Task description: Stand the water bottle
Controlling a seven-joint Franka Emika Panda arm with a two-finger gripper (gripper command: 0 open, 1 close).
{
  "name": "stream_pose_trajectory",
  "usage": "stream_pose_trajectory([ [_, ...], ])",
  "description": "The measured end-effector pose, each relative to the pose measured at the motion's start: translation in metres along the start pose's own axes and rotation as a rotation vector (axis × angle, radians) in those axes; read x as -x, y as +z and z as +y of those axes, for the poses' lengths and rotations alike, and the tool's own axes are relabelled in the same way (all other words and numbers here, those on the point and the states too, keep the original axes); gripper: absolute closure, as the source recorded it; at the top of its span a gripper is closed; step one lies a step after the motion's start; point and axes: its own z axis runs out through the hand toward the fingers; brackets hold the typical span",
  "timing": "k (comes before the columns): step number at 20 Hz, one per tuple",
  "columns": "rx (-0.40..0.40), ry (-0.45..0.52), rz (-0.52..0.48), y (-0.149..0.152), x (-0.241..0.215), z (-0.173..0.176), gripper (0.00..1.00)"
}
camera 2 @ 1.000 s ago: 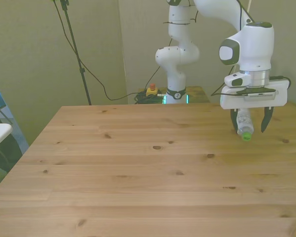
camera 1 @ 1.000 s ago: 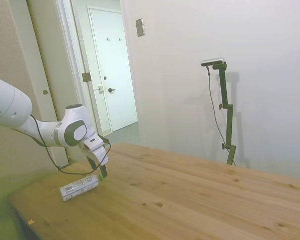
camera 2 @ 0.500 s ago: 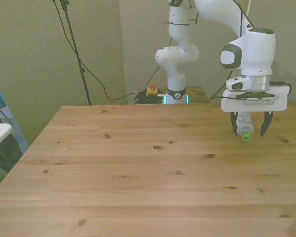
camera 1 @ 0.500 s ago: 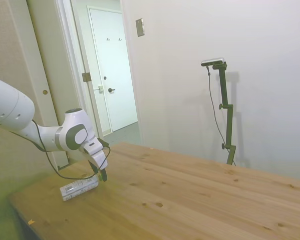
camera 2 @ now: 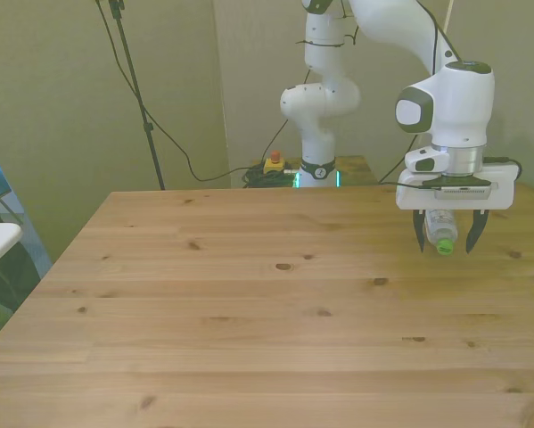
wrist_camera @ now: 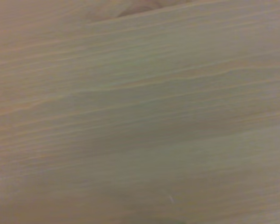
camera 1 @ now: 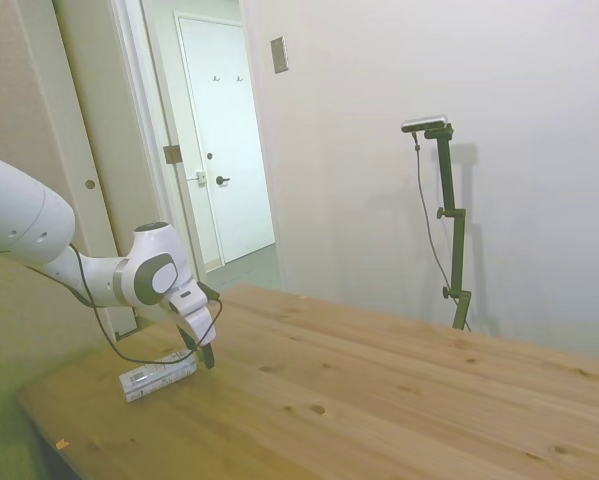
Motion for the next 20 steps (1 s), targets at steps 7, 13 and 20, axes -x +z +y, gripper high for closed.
stream_pose_trajectory([
  [7, 0.007, -0.001, -0.005, 0.001, -0.001, 0.001, 1.00],
  [13, 0.013, -0.007, -0.008, 0.001, -0.004, 0.002, 1.00],
  [20, 0.025, 0.003, -0.020, 0.002, -0.022, 0.006, 1.00],
])
